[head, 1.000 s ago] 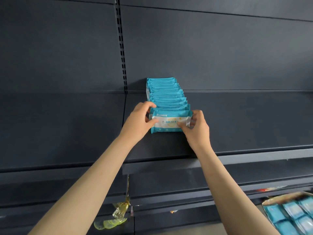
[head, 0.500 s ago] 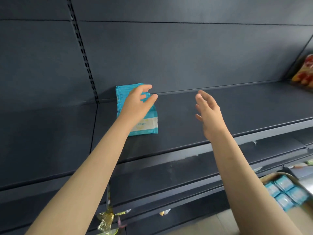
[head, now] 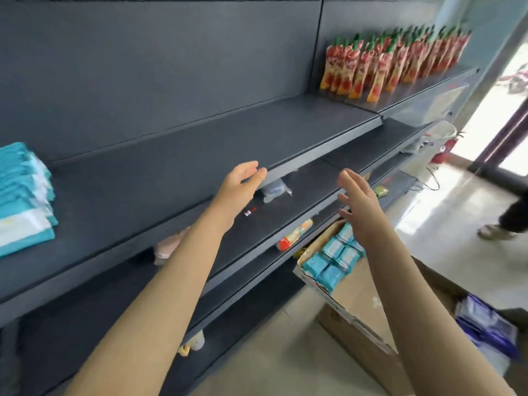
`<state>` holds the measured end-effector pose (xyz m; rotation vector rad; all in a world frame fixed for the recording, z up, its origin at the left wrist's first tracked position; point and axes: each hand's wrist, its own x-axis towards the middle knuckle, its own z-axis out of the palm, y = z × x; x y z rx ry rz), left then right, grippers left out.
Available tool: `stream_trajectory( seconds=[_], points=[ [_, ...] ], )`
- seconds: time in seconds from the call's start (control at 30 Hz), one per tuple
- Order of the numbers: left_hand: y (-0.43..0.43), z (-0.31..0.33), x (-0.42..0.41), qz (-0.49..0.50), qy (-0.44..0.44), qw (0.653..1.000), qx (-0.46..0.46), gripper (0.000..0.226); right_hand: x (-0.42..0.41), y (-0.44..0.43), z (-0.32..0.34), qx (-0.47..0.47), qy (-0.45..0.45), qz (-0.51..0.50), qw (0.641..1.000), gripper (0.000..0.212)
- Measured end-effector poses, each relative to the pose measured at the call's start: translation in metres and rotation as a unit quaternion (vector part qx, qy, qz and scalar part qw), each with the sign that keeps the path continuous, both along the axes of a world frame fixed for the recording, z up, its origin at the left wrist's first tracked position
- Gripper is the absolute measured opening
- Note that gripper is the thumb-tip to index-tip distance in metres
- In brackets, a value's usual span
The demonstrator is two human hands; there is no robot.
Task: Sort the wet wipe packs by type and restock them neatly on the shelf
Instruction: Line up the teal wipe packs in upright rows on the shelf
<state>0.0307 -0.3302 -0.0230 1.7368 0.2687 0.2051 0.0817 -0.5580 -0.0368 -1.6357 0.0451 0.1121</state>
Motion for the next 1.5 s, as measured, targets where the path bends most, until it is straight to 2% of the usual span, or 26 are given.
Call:
stream_trajectory(
  seconds=[0.23, 0.37, 0.5, 0.67, 0.8, 1.03, 1.23, 1.4, 1.5],
  points=[
    [-0.099, -0.061, 0.067, -0.114, 0.087, 0.990, 0.007, 0.045, 0.020, -0.116, -0.068, 0.017, 0.117, -0.100, 0.988, 0.049],
    [-0.140, -0.105, 0.108, -0.158, 0.131, 0.979, 0.000, 0.045, 0.033, -0.157, -0.108, 0.019, 0.134, -0.160, 0.978, 0.040],
    [-0.166, -0.152, 0.162, -0.188, 0.185, 0.964, -0.013, 0.044, 0.068, -0.180, -0.152, -0.016, 0.167, -0.194, 0.967, 0.055],
    [-0.189, -0.218, 0.245, -0.183, 0.254, 0.949, -0.025, 0.036, 0.138, -0.195, -0.215, -0.023, 0.220, -0.219, 0.950, 0.055],
    [-0.203, -0.280, 0.301, -0.183, 0.312, 0.932, -0.009, 0.037, 0.189, -0.201, -0.279, -0.015, 0.285, -0.226, 0.931, 0.055],
    [-0.224, -0.416, 0.371, -0.164, 0.390, 0.906, 0.014, 0.039, 0.260, -0.209, -0.409, -0.004, 0.358, -0.214, 0.909, 0.051],
    [-0.231, -0.521, 0.407, -0.129, 0.420, 0.898, 0.038, 0.057, 0.301, -0.203, -0.515, 0.016, 0.392, -0.186, 0.901, 0.049],
    [-0.231, -0.571, 0.418, -0.091, 0.440, 0.893, 0.024, 0.061, 0.317, -0.193, -0.570, 0.046, 0.405, -0.172, 0.897, 0.055],
    [-0.235, -0.584, 0.421, -0.070, 0.435, 0.897, 0.018, 0.059, 0.318, -0.188, -0.589, 0.061, 0.405, -0.205, 0.889, 0.056]
  ],
)
